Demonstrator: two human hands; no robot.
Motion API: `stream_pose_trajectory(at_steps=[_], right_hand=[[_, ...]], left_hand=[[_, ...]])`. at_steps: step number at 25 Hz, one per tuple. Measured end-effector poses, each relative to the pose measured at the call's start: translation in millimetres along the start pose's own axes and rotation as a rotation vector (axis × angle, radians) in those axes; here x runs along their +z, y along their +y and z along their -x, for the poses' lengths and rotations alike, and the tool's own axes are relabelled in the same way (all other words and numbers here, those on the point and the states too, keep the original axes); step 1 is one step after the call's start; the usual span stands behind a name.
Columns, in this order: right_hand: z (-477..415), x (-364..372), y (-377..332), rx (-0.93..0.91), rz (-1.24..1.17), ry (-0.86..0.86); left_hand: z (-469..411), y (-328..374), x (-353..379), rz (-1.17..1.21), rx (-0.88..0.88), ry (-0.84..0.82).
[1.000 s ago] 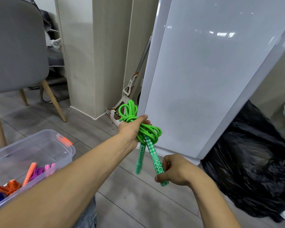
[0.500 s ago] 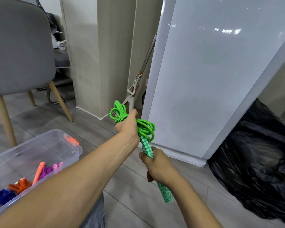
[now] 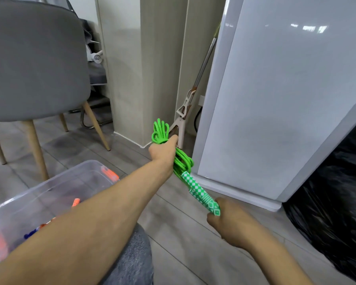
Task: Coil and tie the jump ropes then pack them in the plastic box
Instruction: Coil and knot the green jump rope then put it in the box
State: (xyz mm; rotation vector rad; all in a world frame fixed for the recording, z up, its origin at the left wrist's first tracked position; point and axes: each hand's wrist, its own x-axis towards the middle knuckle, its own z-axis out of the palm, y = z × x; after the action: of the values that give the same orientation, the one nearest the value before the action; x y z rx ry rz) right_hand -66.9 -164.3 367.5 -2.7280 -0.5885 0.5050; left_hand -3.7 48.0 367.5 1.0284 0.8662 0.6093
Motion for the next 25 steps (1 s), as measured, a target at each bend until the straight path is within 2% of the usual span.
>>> stream_pose_trajectory(at_steps=[3,5,8,11,13,16,20,25], right_hand=[[-12,-6,21,0.114,0.147,-0.009],[-22,-5,28,0.150,0.265,0.113],[-37,-8,27,0.020,0.419,0.424],[-50,-11,18,-0.160,0.421,0.605],[-59,-3,5,-0.209,0.321,0.629],[-80,18,-24,-0.301,0.207,0.644],[-115,53,-65,-0.429,0.156,0.568],[-163,104,-124,-0.532,0.251,0.448]], left_hand=[[-9,4,-10,-0.269,0.226,-0.292],[-5,5,-11,-0.440,0.353,-0.499],[5,5,-9,-0.724,0.438,-0.818],[18,8,-15,-1.038,0.556,-0.961],[20,12,-25,-1.226,0.709,-0.962],[1,9,-57,-1.419,0.864,-0.840],[-35,-13,-115,-1.466,0.798,-0.640],[-79,-34,-176,-1.488,0.690,-0.450]])
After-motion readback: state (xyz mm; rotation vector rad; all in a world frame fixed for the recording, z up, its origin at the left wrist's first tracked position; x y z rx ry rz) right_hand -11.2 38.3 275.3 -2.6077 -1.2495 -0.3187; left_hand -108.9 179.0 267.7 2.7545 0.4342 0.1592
